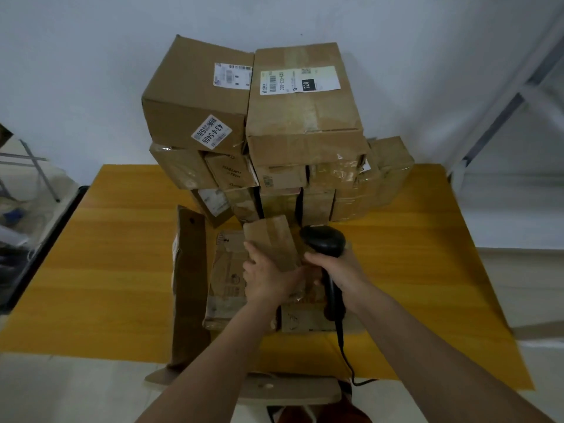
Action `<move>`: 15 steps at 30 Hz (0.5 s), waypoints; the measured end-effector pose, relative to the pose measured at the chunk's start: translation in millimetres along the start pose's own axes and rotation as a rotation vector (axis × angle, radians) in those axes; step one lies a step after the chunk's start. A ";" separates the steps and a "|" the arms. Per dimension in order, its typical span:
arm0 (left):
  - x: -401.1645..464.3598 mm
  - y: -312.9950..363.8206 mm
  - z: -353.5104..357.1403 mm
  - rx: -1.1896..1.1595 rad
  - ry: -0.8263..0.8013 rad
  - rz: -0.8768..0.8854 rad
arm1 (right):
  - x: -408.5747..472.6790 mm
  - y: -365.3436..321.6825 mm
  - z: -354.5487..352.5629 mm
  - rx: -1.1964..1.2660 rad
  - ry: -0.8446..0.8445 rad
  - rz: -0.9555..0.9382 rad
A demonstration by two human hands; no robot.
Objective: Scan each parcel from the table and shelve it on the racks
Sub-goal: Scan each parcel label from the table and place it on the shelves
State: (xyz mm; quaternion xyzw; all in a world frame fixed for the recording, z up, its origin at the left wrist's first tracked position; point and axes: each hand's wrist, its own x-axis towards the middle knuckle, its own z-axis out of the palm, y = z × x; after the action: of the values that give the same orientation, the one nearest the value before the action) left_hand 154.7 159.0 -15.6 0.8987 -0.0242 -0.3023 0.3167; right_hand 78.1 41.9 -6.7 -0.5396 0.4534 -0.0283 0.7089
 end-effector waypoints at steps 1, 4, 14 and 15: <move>1.9 -0.4 -1.3 -0.008 0.005 -0.027 | -1.9 -0.2 2.2 -0.006 -0.033 0.007; 6.0 -0.3 -6.8 -0.106 0.000 -0.075 | -4.6 0.8 5.7 -0.025 -0.051 0.000; -2.0 -17.8 -30.0 -0.675 -0.366 -0.010 | -7.4 -10.8 -10.9 0.105 0.128 -0.066; -2.0 -20.0 -30.7 -0.682 -0.395 -0.008 | -9.2 -11.7 -11.4 0.095 0.113 -0.064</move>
State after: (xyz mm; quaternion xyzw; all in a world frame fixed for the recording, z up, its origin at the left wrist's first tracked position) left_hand 167.3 192.4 -7.3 0.6665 0.0207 -0.4616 0.5850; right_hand 70.3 33.5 8.1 -0.5170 0.4735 -0.1030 0.7057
